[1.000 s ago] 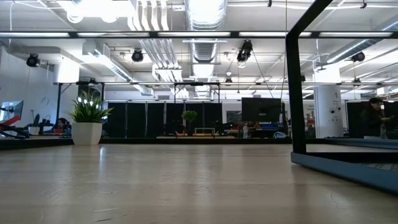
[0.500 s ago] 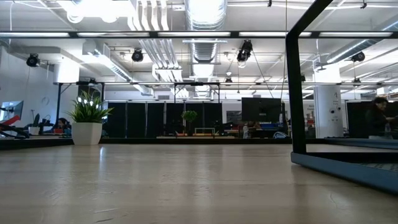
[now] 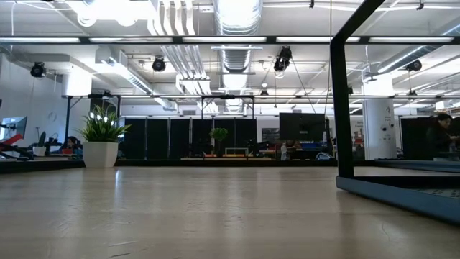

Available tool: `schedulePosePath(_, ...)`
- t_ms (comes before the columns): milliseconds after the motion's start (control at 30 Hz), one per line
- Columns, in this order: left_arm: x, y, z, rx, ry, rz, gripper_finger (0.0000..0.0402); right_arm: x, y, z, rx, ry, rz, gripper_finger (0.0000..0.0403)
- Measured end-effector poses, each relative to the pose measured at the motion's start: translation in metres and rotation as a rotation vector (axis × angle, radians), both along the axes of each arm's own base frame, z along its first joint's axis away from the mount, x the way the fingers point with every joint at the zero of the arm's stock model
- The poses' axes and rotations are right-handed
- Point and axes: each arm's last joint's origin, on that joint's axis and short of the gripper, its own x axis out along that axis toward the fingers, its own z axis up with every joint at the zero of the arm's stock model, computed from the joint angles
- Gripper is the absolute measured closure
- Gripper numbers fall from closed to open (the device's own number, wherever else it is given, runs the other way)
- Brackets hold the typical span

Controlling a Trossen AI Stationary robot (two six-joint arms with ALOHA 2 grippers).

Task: Pick & Place Mini bowls
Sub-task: Return to Home Position

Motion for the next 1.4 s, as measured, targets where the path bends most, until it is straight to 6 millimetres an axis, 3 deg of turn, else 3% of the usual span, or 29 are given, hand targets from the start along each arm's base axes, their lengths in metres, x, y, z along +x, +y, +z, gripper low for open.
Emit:
schedulePosePath(200,-0.026,0.005,-0.006,0.004,-0.098,0.006,0.0401,-0.009,-0.008,-0.016,0.04,-0.087,-0.009,0.0394)
schedulePosePath(767,-0.068,0.013,-0.015,0.093,-0.211,0.037,0.0402,-0.021,-0.021,-0.051,0.107,-0.118,-0.109,0.0394)
schedulePosePath(1167,-0.069,0.013,-0.015,0.146,-0.188,0.053,0.0401,-0.02,-0.02,-0.052,0.057,-0.124,-0.12,0.0394)
schedulePosePath(1400,-0.053,0.01,-0.027,0.17,-0.134,0.053,0.0402,-0.008,-0.01,-0.061,-0.013,-0.14,-0.137,0.0394)
